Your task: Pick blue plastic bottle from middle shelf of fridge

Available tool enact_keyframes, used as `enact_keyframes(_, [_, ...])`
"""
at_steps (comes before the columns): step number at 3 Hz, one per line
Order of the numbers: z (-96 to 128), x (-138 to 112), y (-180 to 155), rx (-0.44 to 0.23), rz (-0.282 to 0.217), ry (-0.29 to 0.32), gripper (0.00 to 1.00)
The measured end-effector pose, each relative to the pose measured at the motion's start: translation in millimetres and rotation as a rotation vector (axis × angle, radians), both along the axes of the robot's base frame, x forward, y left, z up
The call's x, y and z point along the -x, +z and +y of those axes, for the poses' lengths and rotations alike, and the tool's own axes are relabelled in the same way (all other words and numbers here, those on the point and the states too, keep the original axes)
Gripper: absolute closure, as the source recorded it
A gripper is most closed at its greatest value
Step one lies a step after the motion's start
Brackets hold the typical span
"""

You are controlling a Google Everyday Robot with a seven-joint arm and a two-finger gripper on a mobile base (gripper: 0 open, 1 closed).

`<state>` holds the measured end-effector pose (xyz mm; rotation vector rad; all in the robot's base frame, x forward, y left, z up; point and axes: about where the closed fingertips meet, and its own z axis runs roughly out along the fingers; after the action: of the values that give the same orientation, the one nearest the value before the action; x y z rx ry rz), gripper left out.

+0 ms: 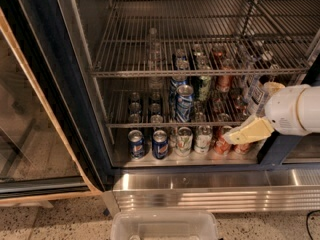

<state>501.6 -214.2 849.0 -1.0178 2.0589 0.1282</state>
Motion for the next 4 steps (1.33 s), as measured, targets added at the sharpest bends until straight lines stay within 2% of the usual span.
enact_keyframes(2, [-2.8, 2.1, -5.7, -0.039, -0.031, -0.048, 0.0])
enact_keyframes(3, [-17.8, 9.7, -10.9, -0.057, -0.049, -0.1, 0.0])
enact_keyframes(4, [-19.0, 10.7, -11.0, -0.057, -0.049, -0.103, 0.0])
